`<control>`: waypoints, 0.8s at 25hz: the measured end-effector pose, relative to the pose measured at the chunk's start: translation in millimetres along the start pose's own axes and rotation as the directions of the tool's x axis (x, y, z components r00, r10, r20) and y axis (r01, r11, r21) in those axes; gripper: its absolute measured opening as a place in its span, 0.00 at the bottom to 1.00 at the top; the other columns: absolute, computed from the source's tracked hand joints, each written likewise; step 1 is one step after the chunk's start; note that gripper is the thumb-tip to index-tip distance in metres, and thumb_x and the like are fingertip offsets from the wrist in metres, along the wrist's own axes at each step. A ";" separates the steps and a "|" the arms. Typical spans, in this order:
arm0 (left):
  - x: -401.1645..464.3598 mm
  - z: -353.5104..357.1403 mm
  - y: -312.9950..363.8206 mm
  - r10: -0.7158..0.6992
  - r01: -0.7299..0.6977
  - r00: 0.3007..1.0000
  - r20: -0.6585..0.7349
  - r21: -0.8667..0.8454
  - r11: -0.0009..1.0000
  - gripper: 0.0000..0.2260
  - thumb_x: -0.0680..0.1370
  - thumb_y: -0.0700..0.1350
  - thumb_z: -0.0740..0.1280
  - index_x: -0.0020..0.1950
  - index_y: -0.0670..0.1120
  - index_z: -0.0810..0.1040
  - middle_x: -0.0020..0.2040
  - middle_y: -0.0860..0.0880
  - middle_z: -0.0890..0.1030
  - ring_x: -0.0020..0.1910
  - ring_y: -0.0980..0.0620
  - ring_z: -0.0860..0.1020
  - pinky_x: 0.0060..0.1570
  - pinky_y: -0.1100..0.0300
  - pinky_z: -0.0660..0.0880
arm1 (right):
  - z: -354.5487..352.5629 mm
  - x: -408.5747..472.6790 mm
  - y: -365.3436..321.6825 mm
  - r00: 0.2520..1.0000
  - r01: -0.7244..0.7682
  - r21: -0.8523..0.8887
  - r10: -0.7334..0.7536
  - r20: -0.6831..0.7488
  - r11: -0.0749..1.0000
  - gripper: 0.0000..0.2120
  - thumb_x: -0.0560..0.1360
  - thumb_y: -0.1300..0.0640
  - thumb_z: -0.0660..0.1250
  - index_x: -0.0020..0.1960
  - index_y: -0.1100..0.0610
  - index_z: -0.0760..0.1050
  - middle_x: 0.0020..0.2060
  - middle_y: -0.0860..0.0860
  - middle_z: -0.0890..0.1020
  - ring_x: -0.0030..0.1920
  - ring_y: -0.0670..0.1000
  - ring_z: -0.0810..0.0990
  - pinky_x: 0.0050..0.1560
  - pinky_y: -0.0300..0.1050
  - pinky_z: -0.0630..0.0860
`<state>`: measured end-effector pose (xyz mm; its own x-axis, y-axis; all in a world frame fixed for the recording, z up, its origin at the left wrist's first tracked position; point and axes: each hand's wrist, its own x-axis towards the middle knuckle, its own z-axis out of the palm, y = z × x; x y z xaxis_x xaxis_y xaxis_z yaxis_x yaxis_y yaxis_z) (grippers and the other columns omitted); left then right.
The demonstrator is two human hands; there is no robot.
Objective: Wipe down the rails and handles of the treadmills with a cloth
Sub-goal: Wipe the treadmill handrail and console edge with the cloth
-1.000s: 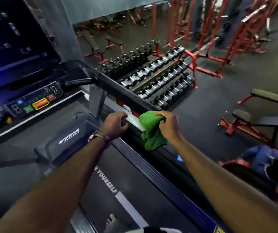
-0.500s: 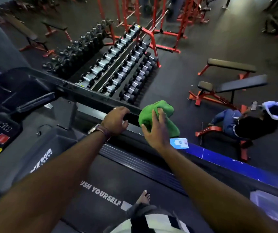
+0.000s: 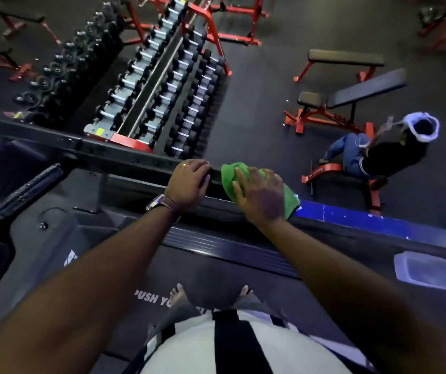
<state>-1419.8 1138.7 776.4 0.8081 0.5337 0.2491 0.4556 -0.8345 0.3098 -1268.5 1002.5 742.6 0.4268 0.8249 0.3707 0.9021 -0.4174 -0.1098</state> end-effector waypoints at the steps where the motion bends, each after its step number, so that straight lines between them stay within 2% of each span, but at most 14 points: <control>1: -0.1 1.3 -3.8 0.008 -0.007 1.000 0.006 -0.025 1.000 0.12 0.76 0.42 0.64 0.57 0.39 0.79 0.56 0.41 0.80 0.54 0.40 0.77 0.58 0.48 0.72 | 3.0 -7.0 9.5 0.988 0.153 -0.047 -0.154 -0.009 0.987 0.18 0.79 0.45 0.59 0.66 0.46 0.75 0.61 0.51 0.79 0.56 0.63 0.76 0.58 0.58 0.71; 2: -3.1 3.0 -6.9 0.018 -0.017 1.000 0.008 -0.037 0.999 0.12 0.76 0.42 0.64 0.57 0.40 0.78 0.56 0.41 0.80 0.54 0.40 0.77 0.58 0.49 0.72 | 3.2 -17.2 25.6 0.956 0.294 -0.078 -0.295 0.003 0.953 0.19 0.78 0.48 0.61 0.69 0.46 0.73 0.64 0.53 0.77 0.59 0.63 0.75 0.61 0.59 0.70; 3: -7.1 4.6 -9.2 0.045 -0.045 0.999 0.004 -0.045 0.998 0.12 0.76 0.42 0.64 0.58 0.40 0.78 0.56 0.41 0.80 0.54 0.41 0.77 0.58 0.49 0.72 | -1.7 -27.6 38.3 0.935 0.354 -0.099 -0.355 0.010 0.930 0.21 0.78 0.51 0.62 0.71 0.47 0.71 0.66 0.54 0.76 0.62 0.64 0.74 0.63 0.60 0.69; 4: -8.5 4.6 -10.9 0.080 -0.080 0.997 -0.003 -0.053 0.995 0.13 0.76 0.42 0.64 0.58 0.40 0.78 0.57 0.41 0.80 0.54 0.41 0.77 0.58 0.49 0.73 | -4.0 -33.2 41.3 0.949 0.313 -0.107 -0.316 -0.005 0.944 0.22 0.77 0.51 0.64 0.71 0.47 0.72 0.66 0.54 0.76 0.63 0.63 0.73 0.64 0.60 0.68; 6: -6.4 2.6 -15.6 0.102 -0.102 0.995 -0.011 -0.063 0.993 0.13 0.76 0.43 0.65 0.58 0.40 0.79 0.57 0.41 0.80 0.54 0.41 0.77 0.58 0.49 0.73 | -0.1 -24.5 15.7 1.000 0.007 -0.109 -0.009 -0.011 0.994 0.19 0.77 0.48 0.64 0.66 0.49 0.76 0.62 0.53 0.79 0.59 0.62 0.75 0.63 0.59 0.69; 7: -5.8 2.0 -16.9 0.095 -0.095 0.995 -0.008 -0.068 0.993 0.14 0.76 0.43 0.65 0.59 0.40 0.78 0.57 0.41 0.80 0.55 0.41 0.77 0.58 0.49 0.73 | -0.6 -12.3 -9.2 0.993 -0.117 -0.093 0.118 0.001 0.989 0.17 0.78 0.46 0.62 0.64 0.49 0.77 0.59 0.53 0.80 0.57 0.62 0.76 0.62 0.59 0.69; 8: -6.8 1.4 -16.9 0.083 -0.083 0.997 0.002 -0.070 0.994 0.14 0.76 0.43 0.65 0.59 0.40 0.78 0.58 0.41 0.80 0.55 0.41 0.77 0.58 0.48 0.73 | 0.4 -6.7 -25.3 0.992 -0.126 -0.076 0.125 -0.015 0.989 0.17 0.79 0.45 0.60 0.64 0.49 0.77 0.59 0.52 0.80 0.56 0.62 0.76 0.62 0.60 0.69; 11: -6.9 -1.5 -19.6 0.090 -0.084 0.995 0.053 -0.111 0.990 0.14 0.76 0.45 0.65 0.60 0.42 0.78 0.58 0.42 0.80 0.56 0.41 0.76 0.59 0.49 0.73 | -5.3 -19.4 -8.2 0.986 0.156 -0.113 -0.149 0.068 0.981 0.19 0.79 0.46 0.60 0.68 0.48 0.74 0.64 0.53 0.78 0.61 0.62 0.76 0.63 0.60 0.69; 12: -6.4 -3.5 -23.2 0.113 -0.103 0.991 0.071 -0.139 0.985 0.14 0.76 0.45 0.66 0.60 0.42 0.79 0.58 0.42 0.80 0.56 0.41 0.77 0.59 0.49 0.73 | -13.8 -24.1 2.4 0.984 0.160 -0.120 -0.149 0.096 0.980 0.20 0.79 0.46 0.60 0.69 0.48 0.73 0.65 0.53 0.77 0.62 0.61 0.75 0.63 0.59 0.70; 14: -1.9 -9.0 -33.6 0.145 -0.126 0.985 0.096 -0.183 0.975 0.14 0.75 0.46 0.69 0.58 0.42 0.80 0.56 0.42 0.81 0.55 0.42 0.77 0.59 0.51 0.73 | -21.5 -8.8 2.8 0.976 -0.075 -0.113 0.096 0.197 0.991 0.19 0.78 0.42 0.57 0.64 0.48 0.76 0.63 0.52 0.78 0.61 0.59 0.76 0.61 0.56 0.70; 15: 2.7 -12.6 -39.6 0.143 -0.120 0.983 0.116 -0.187 0.975 0.14 0.75 0.48 0.70 0.57 0.42 0.81 0.55 0.42 0.81 0.54 0.42 0.78 0.58 0.52 0.73 | -21.5 10.3 -7.4 0.930 -0.228 -0.077 0.241 0.278 0.971 0.20 0.79 0.41 0.54 0.61 0.47 0.77 0.60 0.51 0.79 0.60 0.58 0.76 0.59 0.57 0.69; 16: 7.0 -16.1 -45.2 0.129 -0.104 0.982 0.137 -0.179 0.978 0.15 0.74 0.50 0.71 0.56 0.42 0.81 0.54 0.42 0.81 0.53 0.42 0.78 0.58 0.52 0.74 | -22.3 29.8 -20.3 0.886 -0.287 -0.041 0.282 0.368 0.957 0.21 0.79 0.40 0.52 0.60 0.47 0.77 0.59 0.51 0.79 0.59 0.58 0.76 0.59 0.57 0.68; 18: 10.5 -22.1 -53.0 0.071 -0.046 0.982 0.172 -0.144 0.988 0.18 0.73 0.55 0.71 0.55 0.43 0.82 0.53 0.43 0.82 0.52 0.43 0.78 0.56 0.52 0.74 | -20.7 44.5 -27.6 0.882 -0.160 0.046 0.123 0.454 0.986 0.22 0.79 0.39 0.51 0.64 0.45 0.75 0.58 0.51 0.80 0.58 0.58 0.77 0.57 0.56 0.70; 20: 9.6 -22.8 -54.0 0.053 -0.030 0.981 0.186 -0.122 0.992 0.19 0.73 0.56 0.71 0.56 0.44 0.81 0.52 0.44 0.82 0.52 0.43 0.78 0.56 0.54 0.74 | -31.3 38.3 -3.4 0.883 -0.060 0.147 -0.016 0.470 0.987 0.22 0.78 0.35 0.52 0.67 0.41 0.72 0.57 0.49 0.79 0.57 0.57 0.78 0.53 0.52 0.73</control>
<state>-1445.1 1192.0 783.0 0.8863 0.4542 0.0903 0.3821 -0.8274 0.4117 -1257.2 1023.6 786.1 0.3919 0.9140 -0.1045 0.8745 -0.4054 -0.2661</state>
